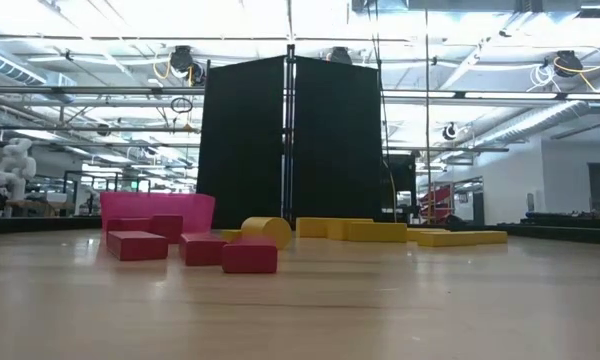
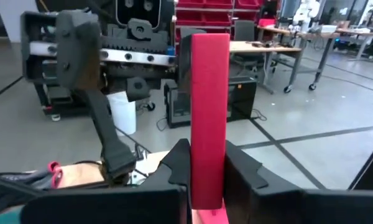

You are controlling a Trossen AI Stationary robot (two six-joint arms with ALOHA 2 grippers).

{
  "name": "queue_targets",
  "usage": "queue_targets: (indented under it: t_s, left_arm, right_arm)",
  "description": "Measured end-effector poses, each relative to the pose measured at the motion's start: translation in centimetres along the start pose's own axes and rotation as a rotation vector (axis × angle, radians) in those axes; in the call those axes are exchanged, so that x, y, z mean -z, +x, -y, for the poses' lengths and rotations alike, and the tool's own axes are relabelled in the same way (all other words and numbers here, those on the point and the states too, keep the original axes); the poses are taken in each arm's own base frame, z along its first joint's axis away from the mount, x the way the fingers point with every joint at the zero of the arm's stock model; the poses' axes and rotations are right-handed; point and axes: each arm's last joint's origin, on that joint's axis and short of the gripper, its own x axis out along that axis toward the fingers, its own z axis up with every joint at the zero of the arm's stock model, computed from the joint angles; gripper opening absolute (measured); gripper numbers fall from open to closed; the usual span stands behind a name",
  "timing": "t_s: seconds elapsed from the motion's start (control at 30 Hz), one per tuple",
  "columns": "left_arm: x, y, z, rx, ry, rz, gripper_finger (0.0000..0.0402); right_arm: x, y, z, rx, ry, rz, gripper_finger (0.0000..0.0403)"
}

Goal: Sort blocks
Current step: Put the red block into the red bin

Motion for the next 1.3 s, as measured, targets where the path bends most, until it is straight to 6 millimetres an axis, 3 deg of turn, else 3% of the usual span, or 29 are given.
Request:
queue_targets:
  t_s: [0.23, 0.97, 1.3]
  left_arm:
    - [1.3, 1.1, 0.4, 0.049, 0.111, -0.041, 0.0286]
    - [2.2, 1.8, -0.1, -0.009, 0.043, -0.058, 0.0285]
    - [2.4, 2.0, -0.2, -0.007, 0.039, -0.059, 0.0210]
  right_arm:
    - [0.4, 0.4, -0.2, -0.029, -0.001, -0.012, 0.0037]
    - [0.8, 0.7, -1.0, -0.097, -0.006, -0.025, 0.0037]
    - [0.7, 0.6, -1.3, -0.104, -0.003, -0.019, 0.0037]
